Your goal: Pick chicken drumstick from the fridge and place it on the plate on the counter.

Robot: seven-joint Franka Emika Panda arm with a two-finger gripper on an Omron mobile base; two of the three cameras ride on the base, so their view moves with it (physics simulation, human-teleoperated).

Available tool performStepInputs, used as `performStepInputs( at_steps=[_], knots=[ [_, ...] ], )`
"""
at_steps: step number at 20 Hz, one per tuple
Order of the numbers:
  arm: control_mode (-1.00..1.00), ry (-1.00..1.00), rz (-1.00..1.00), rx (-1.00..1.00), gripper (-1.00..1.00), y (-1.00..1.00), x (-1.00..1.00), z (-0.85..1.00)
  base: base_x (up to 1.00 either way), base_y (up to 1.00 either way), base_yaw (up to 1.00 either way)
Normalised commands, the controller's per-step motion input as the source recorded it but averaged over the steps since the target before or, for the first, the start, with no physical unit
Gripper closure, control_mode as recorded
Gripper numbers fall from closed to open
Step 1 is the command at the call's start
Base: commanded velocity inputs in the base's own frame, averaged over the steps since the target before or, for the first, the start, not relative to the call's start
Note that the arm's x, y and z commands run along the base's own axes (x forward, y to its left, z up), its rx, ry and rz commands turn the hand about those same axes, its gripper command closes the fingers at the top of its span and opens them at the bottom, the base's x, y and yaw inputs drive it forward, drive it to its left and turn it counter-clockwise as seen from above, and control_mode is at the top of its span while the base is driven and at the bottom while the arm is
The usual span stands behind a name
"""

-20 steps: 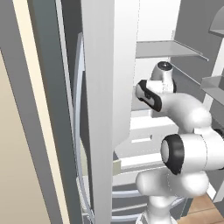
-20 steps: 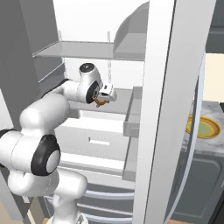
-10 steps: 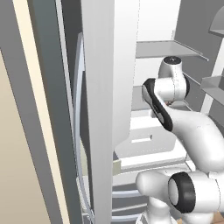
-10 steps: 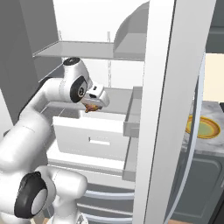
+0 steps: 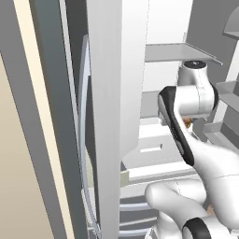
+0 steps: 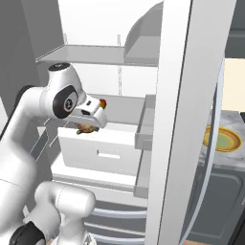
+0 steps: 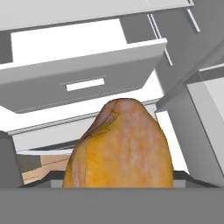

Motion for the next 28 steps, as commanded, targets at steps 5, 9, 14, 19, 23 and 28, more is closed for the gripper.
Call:
performStepInputs(
  at_steps=[5,9,14,19,23,28],
  knots=[
    [-1.00,0.00,0.00,0.00,1.00,0.23,-0.86,0.23,0.00,0.00,0.00],
    [-1.00,0.00,0.02,0.02,1.00,0.03,-0.91,0.07,0.00,0.00,0.00],
    [-1.00,0.01,0.01,0.01,1.00,0.01,-0.74,0.17,0.00,0.00,0.00],
    [-1.00,0.00,0.02,0.00,1.00,0.00,-0.20,0.23,0.00,0.00,0.00],
    [-1.00,0.03,0.06,0.04,1.00,0.00,0.00,0.23,0.00,0.00,0.00],
    [-1.00,0.13,0.06,0.09,1.00,0.00,0.00,0.02,0.00,0.00,0.00]
  ],
)
